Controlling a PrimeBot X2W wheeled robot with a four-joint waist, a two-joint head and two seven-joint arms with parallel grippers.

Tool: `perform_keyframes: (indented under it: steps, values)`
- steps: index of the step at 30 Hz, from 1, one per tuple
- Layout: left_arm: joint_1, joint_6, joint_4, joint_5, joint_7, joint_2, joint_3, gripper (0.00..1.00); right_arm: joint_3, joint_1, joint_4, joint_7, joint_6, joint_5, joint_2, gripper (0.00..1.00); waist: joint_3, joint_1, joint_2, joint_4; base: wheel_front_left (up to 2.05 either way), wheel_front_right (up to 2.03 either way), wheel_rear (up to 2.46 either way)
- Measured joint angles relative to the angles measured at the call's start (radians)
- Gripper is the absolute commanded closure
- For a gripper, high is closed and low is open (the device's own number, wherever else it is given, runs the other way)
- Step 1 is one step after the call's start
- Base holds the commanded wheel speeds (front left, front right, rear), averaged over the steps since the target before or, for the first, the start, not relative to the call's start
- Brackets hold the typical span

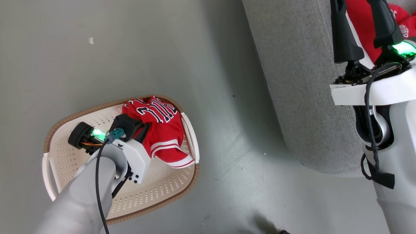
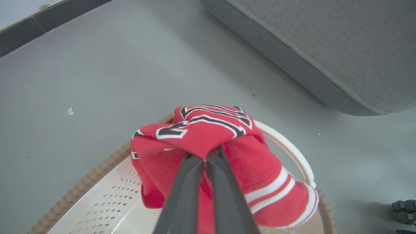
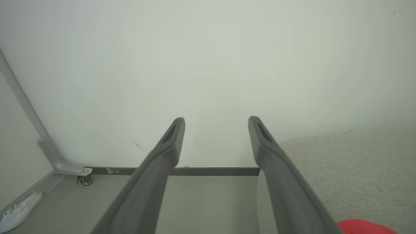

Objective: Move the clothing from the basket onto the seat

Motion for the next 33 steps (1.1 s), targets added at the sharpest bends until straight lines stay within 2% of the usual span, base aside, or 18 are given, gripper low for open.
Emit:
perform_keyframes:
  steps: [11, 24, 33]
  values:
    - [0.069, 0.000, -0.074, -0.054, -0.003, 0.003, 0.026, 1.00, -0.003, 0.051, 0.033, 0.000, 0.000, 0.000, -0.039, 0.00, -0.096, 0.0000, 0.0000, 0.046, 0.00, 0.00, 0.00]
    - [0.140, 0.000, -0.295, -0.091, -0.004, 0.016, 0.118, 1.00, 0.008, 0.118, 0.066, 0.000, 0.000, 0.006, -0.075, 0.00, -0.220, 0.0000, 0.0000, 0.107, 0.00, 0.00, 0.00]
    - [0.179, 0.000, -0.419, -0.091, -0.004, 0.027, 0.168, 1.00, 0.107, 0.129, 0.081, 0.000, 0.000, 0.026, -0.100, 0.00, -0.299, -0.0001, 0.0000, 0.153, 0.00, 0.00, 0.00]
